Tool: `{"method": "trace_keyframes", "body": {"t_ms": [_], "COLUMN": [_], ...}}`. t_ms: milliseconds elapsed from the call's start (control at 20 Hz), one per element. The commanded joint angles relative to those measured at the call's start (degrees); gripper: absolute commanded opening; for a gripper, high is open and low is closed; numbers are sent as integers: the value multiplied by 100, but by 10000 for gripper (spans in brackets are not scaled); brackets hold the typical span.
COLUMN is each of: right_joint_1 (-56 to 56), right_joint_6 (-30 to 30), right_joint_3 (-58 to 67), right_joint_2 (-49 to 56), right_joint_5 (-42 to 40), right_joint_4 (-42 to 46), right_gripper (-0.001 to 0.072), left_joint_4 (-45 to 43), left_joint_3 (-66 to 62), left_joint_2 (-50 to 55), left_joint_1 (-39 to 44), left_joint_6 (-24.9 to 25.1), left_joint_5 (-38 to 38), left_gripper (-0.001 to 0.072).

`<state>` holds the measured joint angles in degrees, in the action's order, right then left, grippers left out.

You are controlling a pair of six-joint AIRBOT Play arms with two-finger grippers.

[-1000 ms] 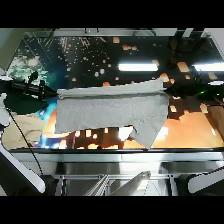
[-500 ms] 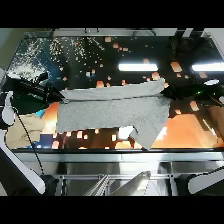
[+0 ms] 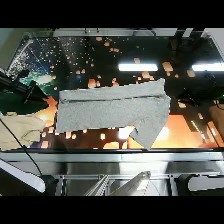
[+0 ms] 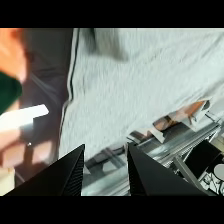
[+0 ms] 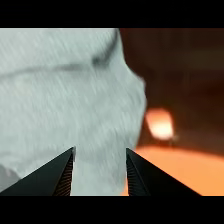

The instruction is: Fold the shirts.

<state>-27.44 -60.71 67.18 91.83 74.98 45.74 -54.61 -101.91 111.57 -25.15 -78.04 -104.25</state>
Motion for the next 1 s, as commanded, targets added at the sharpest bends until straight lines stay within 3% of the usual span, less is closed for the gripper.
{"method": "trace_keyframes", "body": {"t_ms": [0, 200, 500, 550, 600, 650, 950], "right_joint_1": [-319, -188, 645, 778, 857, 905, 896], "right_joint_6": [-258, 57, 538, 544, 549, 549, 699], "right_joint_3": [-1217, -2538, -2767, -2765, -2765, -2765, -2765], "right_joint_2": [-616, -697, -640, -640, -640, -640, -643], "right_joint_5": [9, -887, -1735, -1829, -1867, -1902, -1779], "right_joint_4": [474, 105, -916, -1051, -1102, -1106, -1108], "right_gripper": [365, 366, 362, 303, 51, 17, 17], "left_joint_4": [-452, -634, -778, -778, -778, -780, -675], "left_joint_3": [1392, 3080, 4658, 4878, 5084, 5285, 5895], "left_joint_2": [-1102, -1902, -2634, -2706, -2754, -2771, -2767], "left_joint_1": [-90, -94, -94, -94, -94, -94, -63], "left_joint_6": [168, 225, 258, 260, 260, 260, 551], "left_joint_5": [291, 984, 1915, 2096, 2273, 2461, 3399], "left_gripper": [277, 277, 277, 277, 278, 278, 278]}}
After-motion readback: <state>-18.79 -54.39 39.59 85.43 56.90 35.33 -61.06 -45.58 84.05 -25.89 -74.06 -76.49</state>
